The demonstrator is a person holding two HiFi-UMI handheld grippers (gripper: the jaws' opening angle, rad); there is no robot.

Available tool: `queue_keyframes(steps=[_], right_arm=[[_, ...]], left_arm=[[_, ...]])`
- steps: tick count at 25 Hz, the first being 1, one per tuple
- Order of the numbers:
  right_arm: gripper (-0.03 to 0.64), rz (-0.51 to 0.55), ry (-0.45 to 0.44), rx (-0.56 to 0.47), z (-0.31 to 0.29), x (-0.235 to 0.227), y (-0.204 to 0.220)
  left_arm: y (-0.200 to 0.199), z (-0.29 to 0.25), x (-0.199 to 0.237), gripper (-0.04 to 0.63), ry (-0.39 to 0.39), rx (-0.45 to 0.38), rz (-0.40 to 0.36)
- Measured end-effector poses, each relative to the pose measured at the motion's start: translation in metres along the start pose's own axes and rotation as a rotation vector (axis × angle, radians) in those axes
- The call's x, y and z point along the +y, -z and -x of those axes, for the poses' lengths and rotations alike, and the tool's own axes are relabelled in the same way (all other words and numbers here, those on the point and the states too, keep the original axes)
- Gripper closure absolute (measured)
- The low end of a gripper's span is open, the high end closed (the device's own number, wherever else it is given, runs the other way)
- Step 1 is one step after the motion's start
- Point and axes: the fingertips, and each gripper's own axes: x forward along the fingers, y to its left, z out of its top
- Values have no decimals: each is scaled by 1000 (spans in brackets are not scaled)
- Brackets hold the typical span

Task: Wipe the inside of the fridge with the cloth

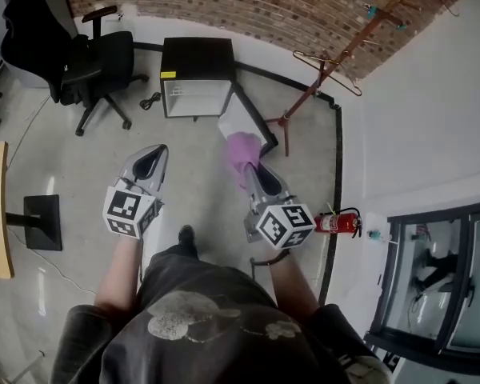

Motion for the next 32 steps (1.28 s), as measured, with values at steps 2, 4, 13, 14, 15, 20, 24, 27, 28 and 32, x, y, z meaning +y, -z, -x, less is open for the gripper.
queue_keyframes(steps=[2,4,13,14,15,20,24,27,28,32], right_arm=[[561,-4,8,0,-29,0,-5],[561,-3,10,4,-54,1,-9],[561,-26,28,38,-127,-44,-12],[561,-32,28,42,-136,-52,-12],[561,-38,27,44,-147,-61,-12],[561,-62,-10,57,-214,-107,-19],[561,-63,-57,92,-281,-143,-27],[561,-56,-97,128,-329,-166,-26],[561,-50,-111,136,-346,-173,-24],[561,-41,-162,136,-406,-194,-16]], left_arm=[[-1,-14,24,577,4,3,-1],[0,-29,44,577,3,6,3],[5,-93,90,577,-16,3,36],[8,-100,95,577,-22,8,37],[10,-108,100,577,-30,13,36],[20,-168,128,577,-68,46,23],[23,-231,152,577,-85,67,13],[31,-277,170,577,-99,86,20],[34,-293,177,577,-105,93,25],[45,-348,204,578,-97,79,33]])
